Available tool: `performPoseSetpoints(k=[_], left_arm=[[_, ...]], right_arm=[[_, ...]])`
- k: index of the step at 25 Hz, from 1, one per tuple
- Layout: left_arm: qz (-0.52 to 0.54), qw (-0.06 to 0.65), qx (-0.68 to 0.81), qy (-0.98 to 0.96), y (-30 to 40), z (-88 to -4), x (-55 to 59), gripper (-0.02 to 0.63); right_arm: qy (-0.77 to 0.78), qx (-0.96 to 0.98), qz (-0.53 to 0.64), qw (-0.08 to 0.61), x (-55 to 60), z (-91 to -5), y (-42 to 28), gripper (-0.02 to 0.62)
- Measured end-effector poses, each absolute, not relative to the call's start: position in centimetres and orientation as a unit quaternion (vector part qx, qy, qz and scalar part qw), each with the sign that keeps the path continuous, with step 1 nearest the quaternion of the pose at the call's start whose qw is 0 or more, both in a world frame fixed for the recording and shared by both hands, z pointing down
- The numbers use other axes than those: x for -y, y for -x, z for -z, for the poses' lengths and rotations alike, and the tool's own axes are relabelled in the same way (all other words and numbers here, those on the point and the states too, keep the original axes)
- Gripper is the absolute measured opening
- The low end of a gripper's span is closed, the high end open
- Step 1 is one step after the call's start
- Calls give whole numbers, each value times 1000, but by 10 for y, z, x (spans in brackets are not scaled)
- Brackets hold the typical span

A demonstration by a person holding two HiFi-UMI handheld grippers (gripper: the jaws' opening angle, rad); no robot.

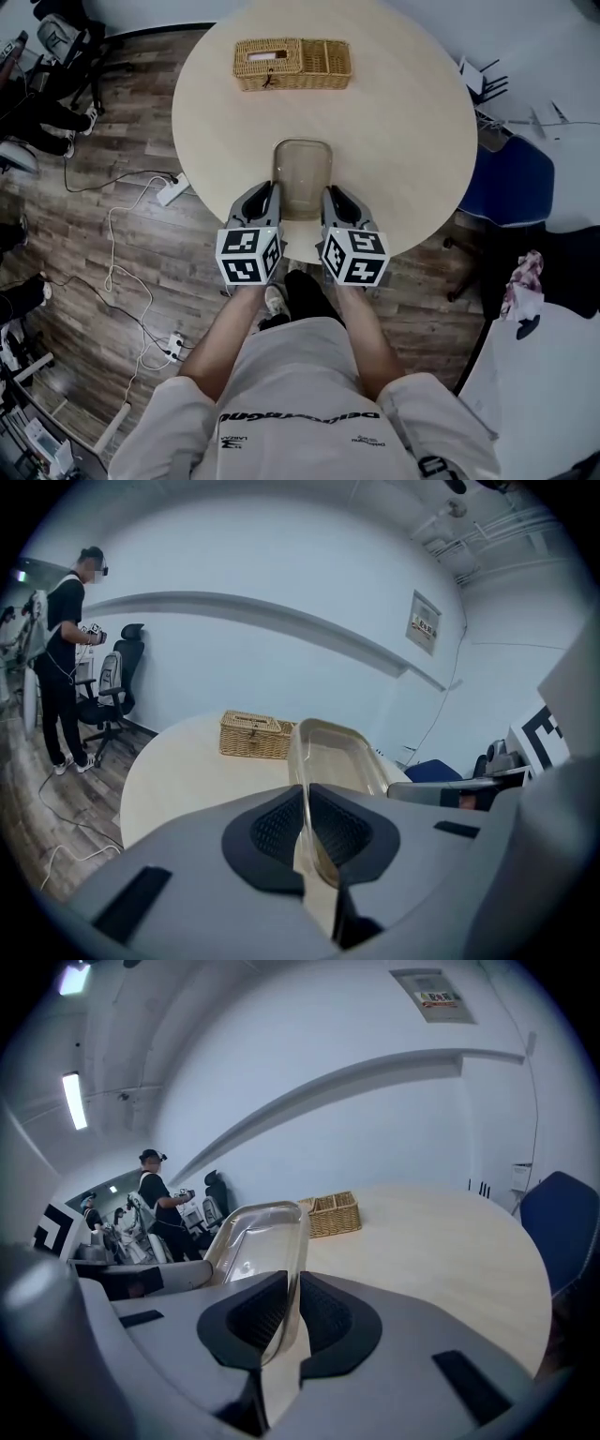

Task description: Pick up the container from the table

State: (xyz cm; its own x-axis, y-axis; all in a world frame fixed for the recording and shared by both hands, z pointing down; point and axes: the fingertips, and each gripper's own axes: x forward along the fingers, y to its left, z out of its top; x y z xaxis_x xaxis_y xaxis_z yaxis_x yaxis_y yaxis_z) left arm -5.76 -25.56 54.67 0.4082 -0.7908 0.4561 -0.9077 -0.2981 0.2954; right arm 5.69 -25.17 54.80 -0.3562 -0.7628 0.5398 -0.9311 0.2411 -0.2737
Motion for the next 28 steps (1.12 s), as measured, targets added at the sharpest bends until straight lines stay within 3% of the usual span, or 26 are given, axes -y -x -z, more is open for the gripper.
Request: performPoseSetpoints(k=[28], left_arm=[[-41,159,539,-826,78,-400,127,35]], right_arm=[[-561,807,-156,97,124,-401,-37,71]])
